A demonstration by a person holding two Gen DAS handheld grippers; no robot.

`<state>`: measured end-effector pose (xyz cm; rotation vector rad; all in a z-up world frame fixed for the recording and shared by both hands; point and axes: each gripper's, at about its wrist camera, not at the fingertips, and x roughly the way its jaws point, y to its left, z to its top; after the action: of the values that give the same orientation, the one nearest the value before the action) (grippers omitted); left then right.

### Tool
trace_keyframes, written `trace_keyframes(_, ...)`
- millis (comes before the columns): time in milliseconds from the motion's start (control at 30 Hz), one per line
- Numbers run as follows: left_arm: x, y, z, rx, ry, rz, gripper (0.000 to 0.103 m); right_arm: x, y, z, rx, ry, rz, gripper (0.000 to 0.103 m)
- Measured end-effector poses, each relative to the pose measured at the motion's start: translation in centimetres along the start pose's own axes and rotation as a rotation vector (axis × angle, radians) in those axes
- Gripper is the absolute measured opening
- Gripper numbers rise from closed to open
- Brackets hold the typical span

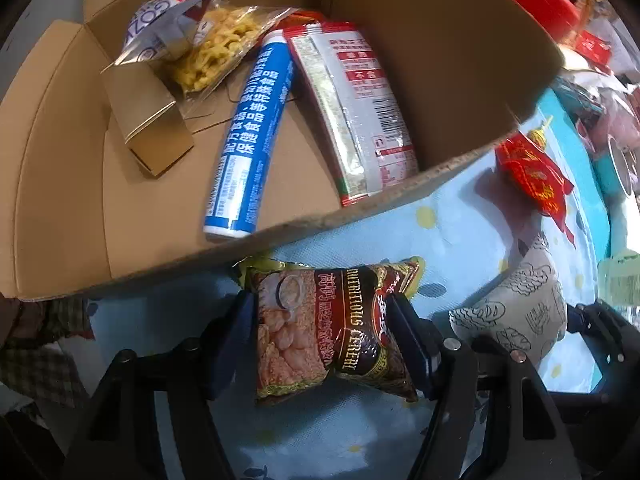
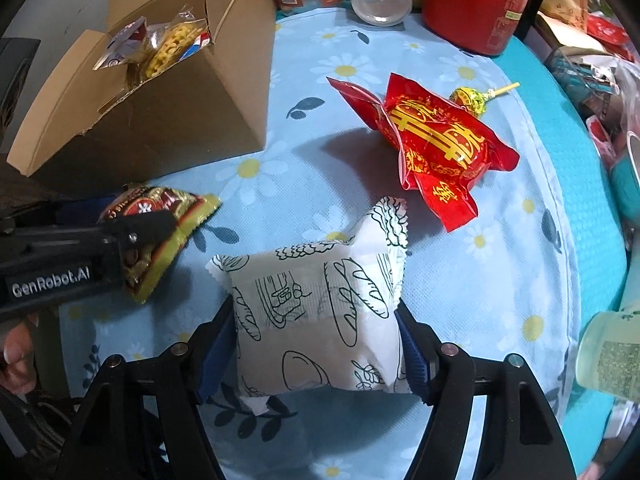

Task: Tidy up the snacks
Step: 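Grasp the white bread bag with the right tool while the left tool grasps the peanut snack bag, then lift the bread bag and peanut bag and carry them over the cardboard box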

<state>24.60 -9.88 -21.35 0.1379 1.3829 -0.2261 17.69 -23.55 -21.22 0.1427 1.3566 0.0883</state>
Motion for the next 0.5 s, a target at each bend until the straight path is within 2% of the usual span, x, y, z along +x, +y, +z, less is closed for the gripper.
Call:
trace_keyframes(100,0.0,-0.2,-0.5,0.020,-0.007,0.003,0.068,0.0,0.5,-0.2,0.001,-0.005,-0.007,0.072)
trace_keyframes(200,-0.1,-0.6,-1.1,0.038,-0.004,-0.018,0.061,-0.1,0.9,-0.4,0.004,-0.010,-0.018,0.072)
trace_keyframes(500,-1.0,-1.4,-5.6,0.088,0.020,-0.031,0.060,-0.5,2.5,-2.1,-0.009,-0.001,-0.044,0.071)
